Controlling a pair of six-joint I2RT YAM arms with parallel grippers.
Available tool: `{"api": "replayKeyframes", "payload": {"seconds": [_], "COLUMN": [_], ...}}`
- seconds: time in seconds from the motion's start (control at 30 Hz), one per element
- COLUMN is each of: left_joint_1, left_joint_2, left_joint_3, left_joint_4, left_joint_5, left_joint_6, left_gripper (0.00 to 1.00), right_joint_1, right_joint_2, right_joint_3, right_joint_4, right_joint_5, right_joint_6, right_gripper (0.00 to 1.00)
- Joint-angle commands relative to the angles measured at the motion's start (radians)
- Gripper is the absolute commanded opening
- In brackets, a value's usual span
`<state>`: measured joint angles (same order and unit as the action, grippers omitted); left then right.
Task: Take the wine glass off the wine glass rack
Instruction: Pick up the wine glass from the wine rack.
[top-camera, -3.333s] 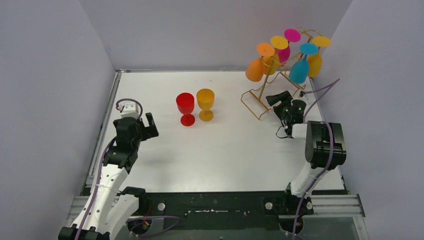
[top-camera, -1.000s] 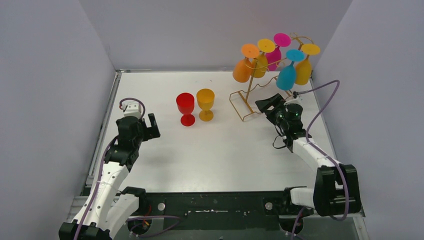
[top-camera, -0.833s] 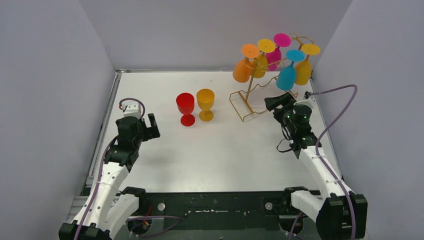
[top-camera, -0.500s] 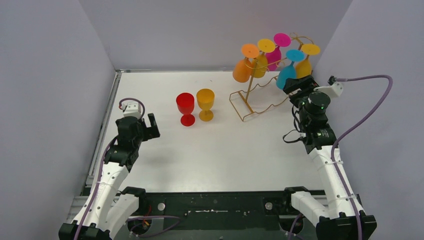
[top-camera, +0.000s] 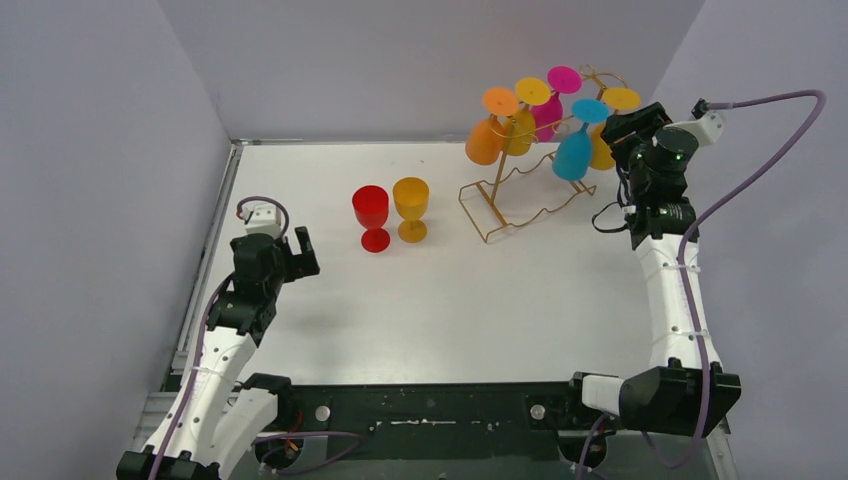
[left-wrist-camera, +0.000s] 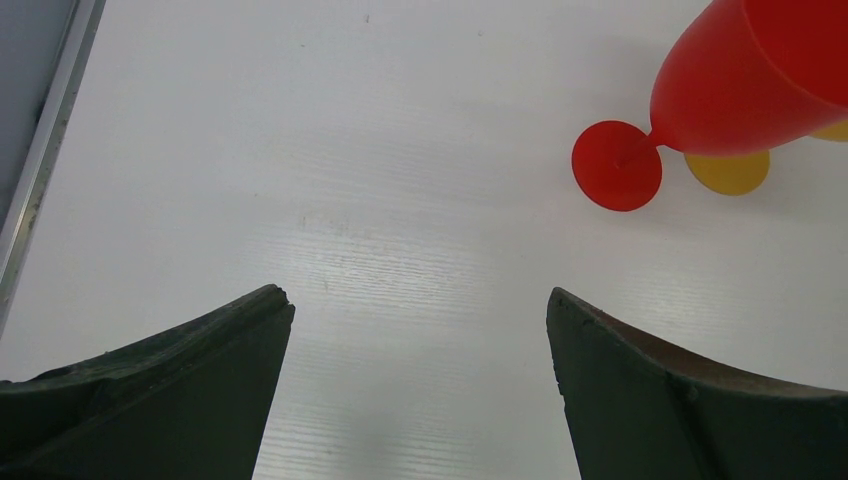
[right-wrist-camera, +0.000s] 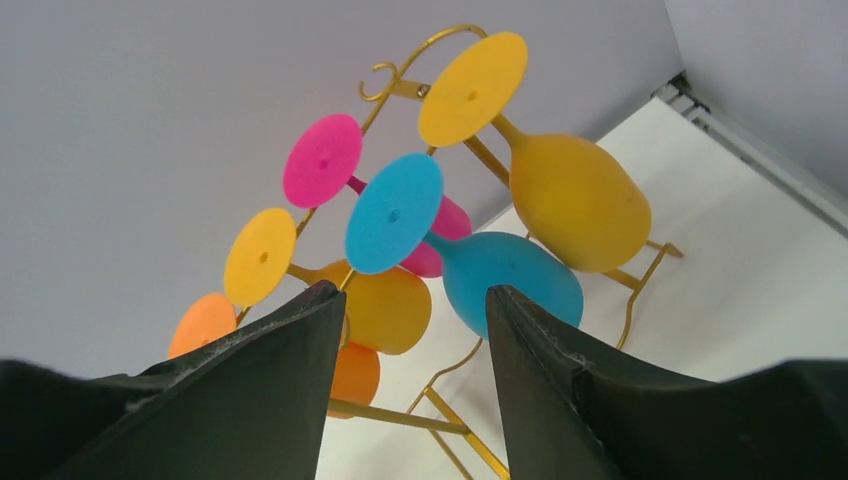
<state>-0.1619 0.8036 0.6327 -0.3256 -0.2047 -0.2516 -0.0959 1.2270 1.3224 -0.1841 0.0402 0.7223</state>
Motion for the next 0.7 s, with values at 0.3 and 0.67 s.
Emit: {"api": "replayKeyframes", "payload": {"seconds": [0.3,0.67], "left_joint_1": [0.005,0.007], "left_joint_2": [-0.036,-0.029], "left_joint_3": [0.020,0.018], "left_joint_4": [0.024,0.029], "left_joint_5": [0.001,0.008], "left_joint_6": [0.015,0.021], "left_gripper": [0.97,0.97], "right_joint_1": [-0.116,-0.117], "right_joint_2": [0.155,0.213], "right_joint_3": [0.019,0.042], "right_joint_4": [0.175,0.220], "right_joint_5": [-0.276,-0.305], "right_joint_6": [0.274,0.315], "right_gripper": [0.45,0.40]}}
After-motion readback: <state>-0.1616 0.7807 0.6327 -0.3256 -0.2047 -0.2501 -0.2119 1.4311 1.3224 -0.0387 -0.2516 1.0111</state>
